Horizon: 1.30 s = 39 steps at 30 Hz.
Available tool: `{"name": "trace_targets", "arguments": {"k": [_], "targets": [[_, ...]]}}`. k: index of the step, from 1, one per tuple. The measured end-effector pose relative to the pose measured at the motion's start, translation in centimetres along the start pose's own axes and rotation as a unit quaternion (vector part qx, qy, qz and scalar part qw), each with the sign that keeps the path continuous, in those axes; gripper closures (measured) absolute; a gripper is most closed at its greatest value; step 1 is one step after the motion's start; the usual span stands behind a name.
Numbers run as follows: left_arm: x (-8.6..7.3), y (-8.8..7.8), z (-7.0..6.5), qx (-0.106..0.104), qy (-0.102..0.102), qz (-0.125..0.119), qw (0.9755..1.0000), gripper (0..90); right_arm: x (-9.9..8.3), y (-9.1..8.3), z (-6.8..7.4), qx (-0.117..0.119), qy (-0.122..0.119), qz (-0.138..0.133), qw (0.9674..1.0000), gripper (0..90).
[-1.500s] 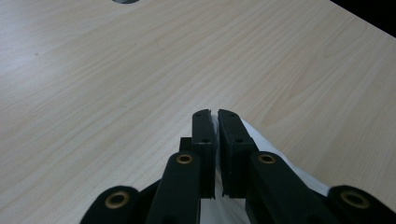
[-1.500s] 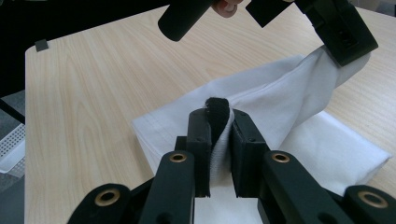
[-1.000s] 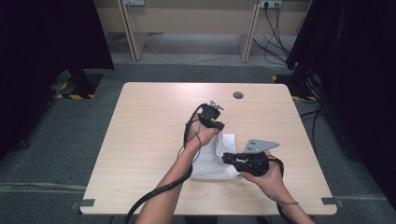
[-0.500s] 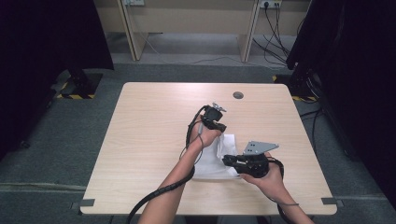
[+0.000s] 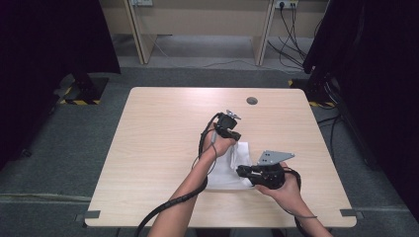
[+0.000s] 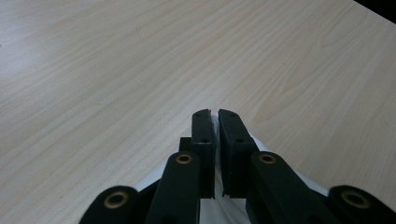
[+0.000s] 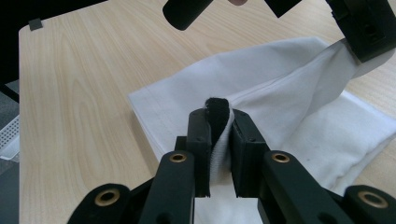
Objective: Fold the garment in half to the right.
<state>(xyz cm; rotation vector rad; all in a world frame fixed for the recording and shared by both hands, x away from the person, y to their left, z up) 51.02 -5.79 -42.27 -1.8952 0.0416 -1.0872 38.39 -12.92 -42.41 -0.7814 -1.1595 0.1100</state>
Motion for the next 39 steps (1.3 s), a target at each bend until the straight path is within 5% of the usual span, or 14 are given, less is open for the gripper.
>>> {"name": "trace_targets", "arguments": {"k": [39], "targets": [[-0.3, 1.0, -0.9, -0.004, 0.005, 0.004, 1.0000, 84.7, -1.3, 0.0, -0.2, -0.001, 0.000, 0.020, 0.9998, 80.2]]}}
Point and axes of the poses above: each handheld gripper's, and its own axes: y roughly forward along the jaws, x roughly out of its top, z roughly to its left, the point moved 8 cm from there along y, roughly forward along the jaws, and after that the axes turned 2 degrees about x, right-handed, at the moved point
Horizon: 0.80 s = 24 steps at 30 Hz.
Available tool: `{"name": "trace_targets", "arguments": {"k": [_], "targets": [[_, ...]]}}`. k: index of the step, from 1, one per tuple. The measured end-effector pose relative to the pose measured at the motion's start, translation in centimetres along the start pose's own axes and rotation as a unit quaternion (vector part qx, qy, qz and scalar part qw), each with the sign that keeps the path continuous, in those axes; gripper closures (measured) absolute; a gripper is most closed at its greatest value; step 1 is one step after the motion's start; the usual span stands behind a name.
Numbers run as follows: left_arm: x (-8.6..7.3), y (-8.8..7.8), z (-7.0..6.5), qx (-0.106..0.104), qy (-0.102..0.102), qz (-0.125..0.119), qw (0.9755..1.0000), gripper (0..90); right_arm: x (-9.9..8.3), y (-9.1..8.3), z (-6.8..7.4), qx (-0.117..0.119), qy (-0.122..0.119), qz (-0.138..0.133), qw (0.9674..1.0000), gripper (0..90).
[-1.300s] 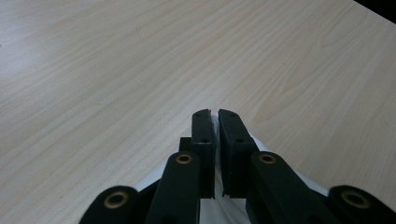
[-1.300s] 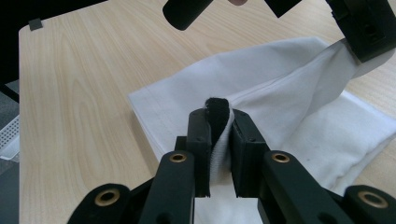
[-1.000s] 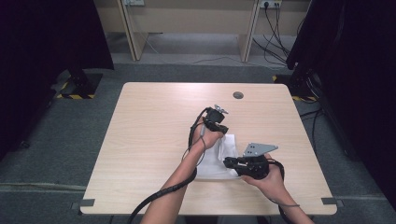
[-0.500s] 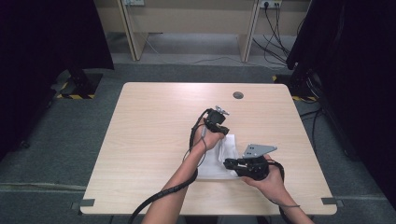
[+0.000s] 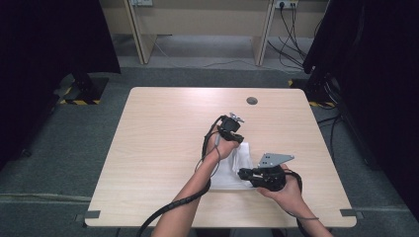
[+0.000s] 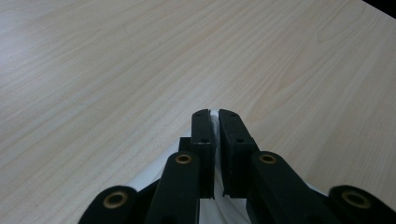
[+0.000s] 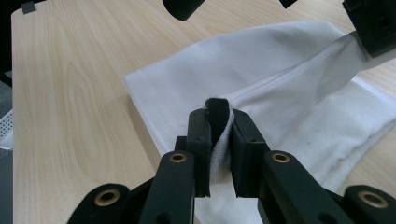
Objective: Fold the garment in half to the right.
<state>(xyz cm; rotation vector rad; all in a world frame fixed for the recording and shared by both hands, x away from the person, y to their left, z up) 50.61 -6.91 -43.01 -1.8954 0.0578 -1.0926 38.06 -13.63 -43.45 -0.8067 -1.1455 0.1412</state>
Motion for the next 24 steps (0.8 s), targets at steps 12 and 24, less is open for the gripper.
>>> {"name": "trace_targets", "arguments": {"k": [12, 24], "targets": [[0.04, 0.36, -0.36, 0.002, 0.006, 0.004, 1.0000, 84.6, -0.37, -0.14, -0.16, 0.000, 0.000, 0.005, 1.0000, 80.2], [0.19, 0.57, -0.59, 0.004, 0.008, 0.006, 0.9999, 84.6, -0.57, -0.34, -0.28, -0.001, 0.003, 0.005, 1.0000, 80.2]]}}
Point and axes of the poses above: each handheld gripper's, and its own axes: y roughly forward along the jaws, x roughly out of its top, z roughly to its left, the point moved 8 cm from there along y, roughly forward along the jaws, and after that the axes turned 2 degrees about x, right-handed, at the moved point
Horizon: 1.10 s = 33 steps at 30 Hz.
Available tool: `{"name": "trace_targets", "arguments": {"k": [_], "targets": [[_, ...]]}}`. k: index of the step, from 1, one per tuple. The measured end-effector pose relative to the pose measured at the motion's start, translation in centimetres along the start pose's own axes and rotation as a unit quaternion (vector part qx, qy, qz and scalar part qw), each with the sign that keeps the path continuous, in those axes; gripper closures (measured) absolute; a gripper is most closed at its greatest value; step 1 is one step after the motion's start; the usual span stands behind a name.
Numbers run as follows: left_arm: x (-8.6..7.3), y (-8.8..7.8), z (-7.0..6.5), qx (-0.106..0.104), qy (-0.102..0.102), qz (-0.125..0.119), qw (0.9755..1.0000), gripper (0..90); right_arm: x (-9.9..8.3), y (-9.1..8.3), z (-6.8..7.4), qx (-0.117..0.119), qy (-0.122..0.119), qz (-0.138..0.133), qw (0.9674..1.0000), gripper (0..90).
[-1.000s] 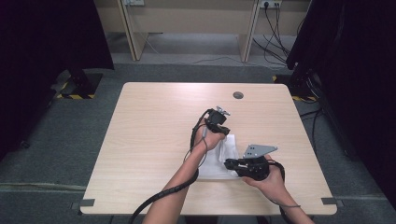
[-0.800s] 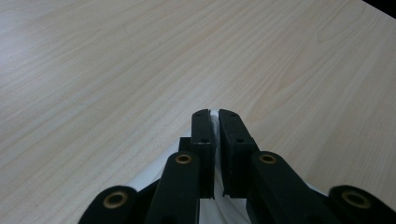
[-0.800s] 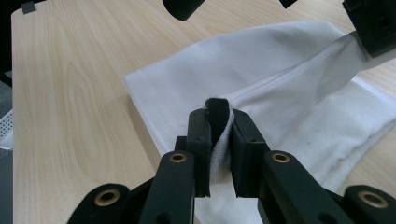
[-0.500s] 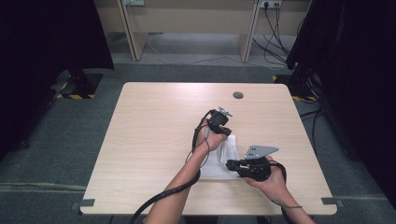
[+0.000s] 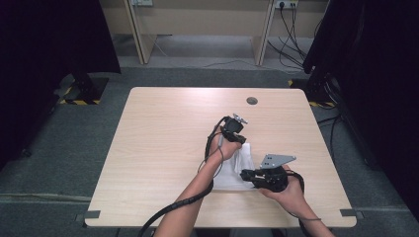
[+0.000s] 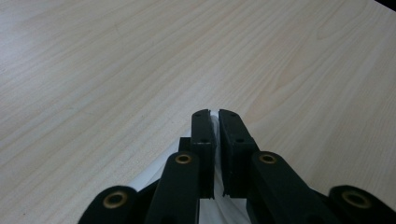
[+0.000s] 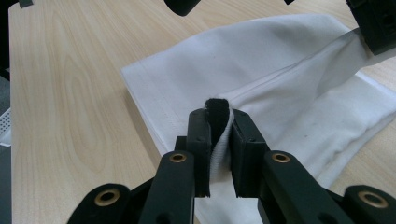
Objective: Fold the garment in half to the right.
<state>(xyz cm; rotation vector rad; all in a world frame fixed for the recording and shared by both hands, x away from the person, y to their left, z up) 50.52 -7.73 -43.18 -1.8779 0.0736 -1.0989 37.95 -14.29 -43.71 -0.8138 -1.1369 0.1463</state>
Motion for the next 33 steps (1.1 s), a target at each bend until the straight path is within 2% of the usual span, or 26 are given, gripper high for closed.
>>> {"name": "trace_targets", "arguments": {"k": [22, 33], "targets": [[0.3, 0.8, -0.8, 0.012, 0.024, 0.015, 0.9995, 83.8, -0.6, -0.4, -0.3, -0.003, 0.003, 0.008, 1.0000, 79.7], [0.3, 1.1, -1.0, 0.012, 0.025, 0.017, 0.9995, 83.7, -1.0, -0.5, -0.5, -0.006, 0.005, 0.013, 0.9999, 79.7]]}}
Point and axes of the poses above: each handheld gripper's, and its own axes: y roughly forward along the jaws, x roughly out of its top, z roughly to its left, the point moved 8 cm from there along y, roughly forward along the jaws, and after that the axes turned 2 degrees about x, right-handed, at the moved point
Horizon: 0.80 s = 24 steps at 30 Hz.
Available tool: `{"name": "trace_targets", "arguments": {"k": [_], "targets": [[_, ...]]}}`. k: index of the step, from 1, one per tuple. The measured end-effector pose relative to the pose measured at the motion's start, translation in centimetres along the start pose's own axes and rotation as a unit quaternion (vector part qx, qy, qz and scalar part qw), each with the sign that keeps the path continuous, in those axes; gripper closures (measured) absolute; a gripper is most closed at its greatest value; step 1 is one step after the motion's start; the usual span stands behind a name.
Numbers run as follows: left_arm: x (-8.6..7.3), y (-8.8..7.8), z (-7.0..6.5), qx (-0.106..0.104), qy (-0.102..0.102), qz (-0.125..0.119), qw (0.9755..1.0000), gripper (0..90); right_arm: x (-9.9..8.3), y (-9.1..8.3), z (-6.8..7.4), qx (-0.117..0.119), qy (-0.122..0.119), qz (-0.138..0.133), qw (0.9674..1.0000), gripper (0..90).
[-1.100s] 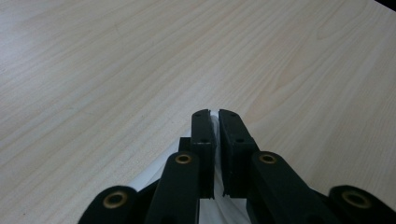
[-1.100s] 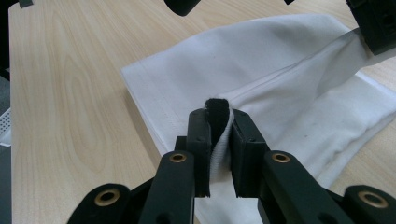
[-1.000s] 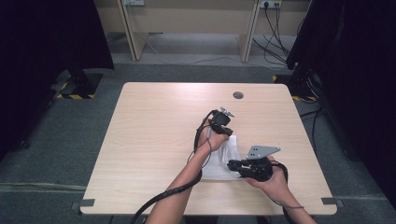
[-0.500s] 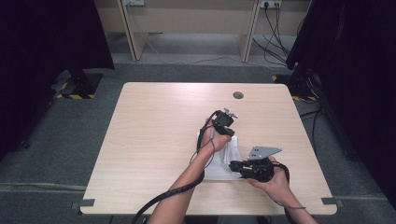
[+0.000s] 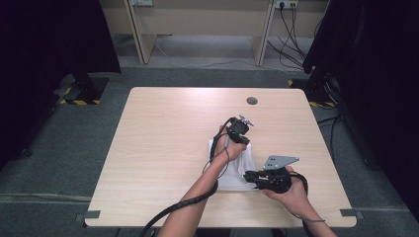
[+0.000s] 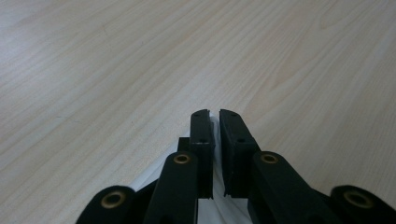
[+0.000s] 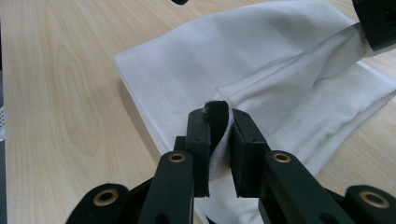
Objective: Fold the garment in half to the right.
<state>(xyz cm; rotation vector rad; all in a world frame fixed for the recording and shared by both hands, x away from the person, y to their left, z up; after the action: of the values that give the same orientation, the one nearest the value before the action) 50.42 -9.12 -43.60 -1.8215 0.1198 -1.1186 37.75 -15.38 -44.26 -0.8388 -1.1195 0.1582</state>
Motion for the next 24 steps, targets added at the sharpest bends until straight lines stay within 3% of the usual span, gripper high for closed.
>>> {"name": "trace_targets", "arguments": {"k": [24], "targets": [[0.17, 0.63, -0.64, -0.002, 0.004, 0.004, 1.0000, 82.4, -0.54, -0.28, -0.27, -0.003, 0.004, 0.006, 1.0000, 79.2]]}}
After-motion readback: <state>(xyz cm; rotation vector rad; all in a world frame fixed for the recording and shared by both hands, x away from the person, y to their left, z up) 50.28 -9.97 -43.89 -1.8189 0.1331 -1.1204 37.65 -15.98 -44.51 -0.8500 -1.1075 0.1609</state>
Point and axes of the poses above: each handheld gripper's, and its own axes: y roughly forward along the jaws, x roughly out of its top, z roughly to its left, the point moved 8 cm from there along y, roughly forward along the jaws, and after that the axes turned 2 degrees about x, right-handed, at the moved point
